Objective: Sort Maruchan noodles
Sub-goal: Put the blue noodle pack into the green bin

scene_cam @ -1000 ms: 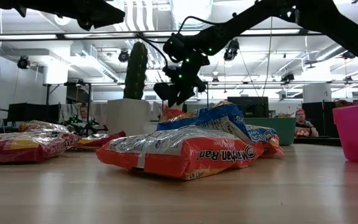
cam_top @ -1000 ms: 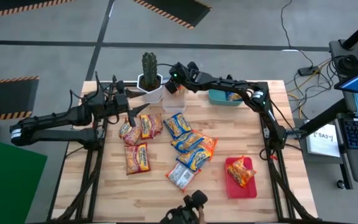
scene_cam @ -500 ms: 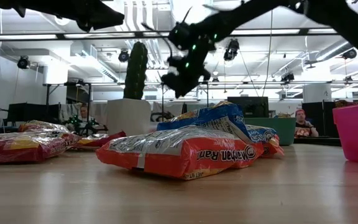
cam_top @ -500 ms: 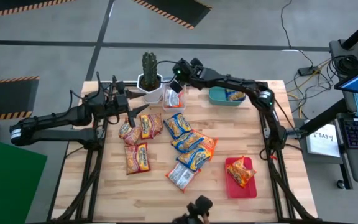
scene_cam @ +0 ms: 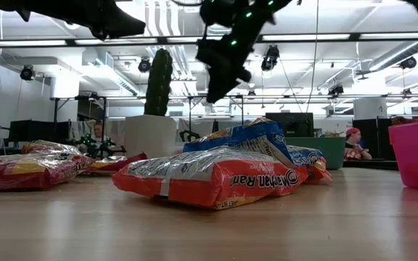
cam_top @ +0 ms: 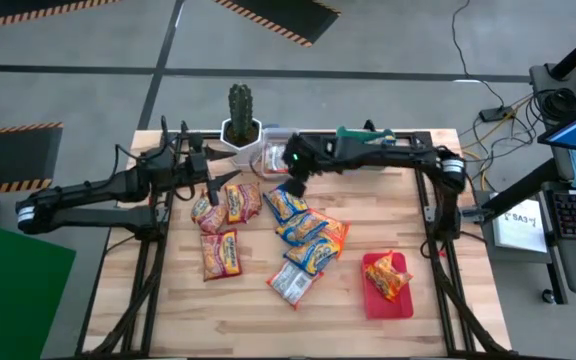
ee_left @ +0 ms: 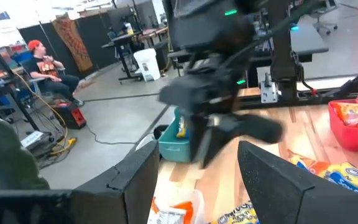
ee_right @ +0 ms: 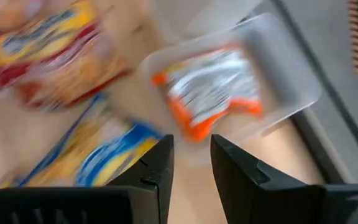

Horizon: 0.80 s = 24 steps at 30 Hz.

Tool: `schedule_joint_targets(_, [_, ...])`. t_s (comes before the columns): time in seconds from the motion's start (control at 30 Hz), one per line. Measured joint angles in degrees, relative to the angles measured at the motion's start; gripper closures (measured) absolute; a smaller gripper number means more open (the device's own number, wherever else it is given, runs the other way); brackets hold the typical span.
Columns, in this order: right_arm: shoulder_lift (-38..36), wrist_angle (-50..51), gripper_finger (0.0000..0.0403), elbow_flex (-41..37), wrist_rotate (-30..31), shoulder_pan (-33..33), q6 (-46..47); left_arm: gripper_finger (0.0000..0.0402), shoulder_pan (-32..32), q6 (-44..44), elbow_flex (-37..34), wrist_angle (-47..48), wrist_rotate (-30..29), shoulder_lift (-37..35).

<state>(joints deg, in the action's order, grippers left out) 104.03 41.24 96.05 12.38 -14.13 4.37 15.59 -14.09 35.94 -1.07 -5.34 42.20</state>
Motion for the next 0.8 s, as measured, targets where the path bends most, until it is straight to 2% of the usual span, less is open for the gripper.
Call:
schedule_joint_targets(0.13, [-5.20, -1.28, 0.0324, -8.99, -0.84, 4.29, 2.44, 0.0199, -0.02, 0.10, 0.00, 1.25, 0.16, 0.78])
schedule_joint_targets(0.23, [-9.12, -7.28, 0.0335, -17.54, -0.90, 7.43, 3.58, 0.0199, -0.04, 1.36, 0.00, 2.44, 0.93, 1.80])
schedule_joint_targets(0.37, [-14.03, -20.76, 0.0348, -29.08, -1.09, 10.83, 4.19, 0.0199, -0.02, 4.20, 0.00, 2.61, 4.13, 4.16])
schedule_joint_targets(0.53, [-17.72, -40.42, 0.0359, -41.42, -1.03, 11.78, 6.59, 0.0199, -0.11, 9.96, 0.00, 4.82, 8.99, 8.17])
schedule_joint_targets(0.67, [-18.79, -49.45, 0.0360, -47.58, -2.37, 11.60, 7.71, 0.0199, -0.24, 13.52, 0.00, 6.38, 11.06, 11.19])
schedule_joint_targets(0.8, [-19.28, -50.62, 0.0360, -50.96, -2.35, 11.35, 7.94, 0.0199, -0.28, 16.37, 0.00, 8.90, 11.06, 14.22])
